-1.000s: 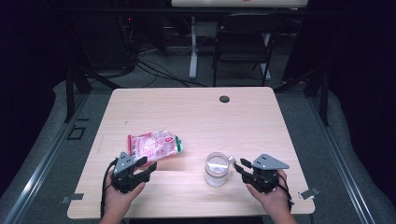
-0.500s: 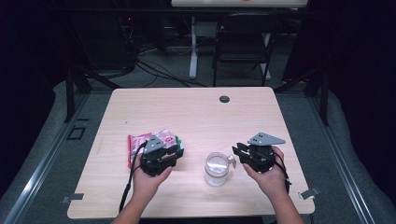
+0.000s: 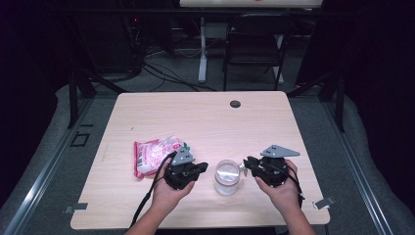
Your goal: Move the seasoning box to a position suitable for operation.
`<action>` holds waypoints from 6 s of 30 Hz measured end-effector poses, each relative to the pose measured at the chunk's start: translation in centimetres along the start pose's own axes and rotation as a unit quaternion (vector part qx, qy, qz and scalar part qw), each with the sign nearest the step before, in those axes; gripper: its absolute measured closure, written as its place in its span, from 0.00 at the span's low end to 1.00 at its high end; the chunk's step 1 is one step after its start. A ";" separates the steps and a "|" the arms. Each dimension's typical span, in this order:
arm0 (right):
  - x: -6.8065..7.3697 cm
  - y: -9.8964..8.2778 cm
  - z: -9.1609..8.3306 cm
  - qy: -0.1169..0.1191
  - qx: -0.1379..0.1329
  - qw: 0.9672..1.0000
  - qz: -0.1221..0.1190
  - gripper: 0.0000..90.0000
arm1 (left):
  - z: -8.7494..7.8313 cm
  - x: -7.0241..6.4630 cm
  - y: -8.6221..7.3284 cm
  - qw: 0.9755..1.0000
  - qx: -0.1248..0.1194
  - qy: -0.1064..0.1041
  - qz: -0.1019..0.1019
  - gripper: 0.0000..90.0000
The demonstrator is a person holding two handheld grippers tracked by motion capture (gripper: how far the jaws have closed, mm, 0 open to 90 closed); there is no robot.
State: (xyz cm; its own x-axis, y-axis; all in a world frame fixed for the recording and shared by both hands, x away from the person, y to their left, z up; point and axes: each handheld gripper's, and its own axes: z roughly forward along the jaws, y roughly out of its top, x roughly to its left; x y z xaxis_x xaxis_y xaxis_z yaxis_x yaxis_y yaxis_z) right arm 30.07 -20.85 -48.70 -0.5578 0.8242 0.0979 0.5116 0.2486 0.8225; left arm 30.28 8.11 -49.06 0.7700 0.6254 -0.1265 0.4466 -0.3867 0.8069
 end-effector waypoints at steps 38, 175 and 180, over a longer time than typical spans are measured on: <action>0.1 -0.9 0.8 0.013 -0.013 1.000 0.021 0.95 | 2.7 -1.6 -1.9 0.999 0.032 -0.038 0.010 1.00; 1.1 -3.1 -1.8 0.026 -0.056 0.996 -0.062 0.70 | 4.1 -1.6 0.0 0.999 0.009 -0.015 0.027 0.66; 0.6 -3.3 -1.9 0.021 -0.056 0.997 -0.049 0.75 | 4.1 -1.6 0.0 0.999 0.008 -0.016 0.027 0.66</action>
State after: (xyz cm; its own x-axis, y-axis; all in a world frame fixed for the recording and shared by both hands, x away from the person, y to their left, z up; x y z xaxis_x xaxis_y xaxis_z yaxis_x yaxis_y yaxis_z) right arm 26.82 -22.13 -50.31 -0.6300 0.7758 0.0349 0.3778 0.2669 0.8866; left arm 30.90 4.31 -51.21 0.8074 0.5813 -0.1008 0.4105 -0.4309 0.8036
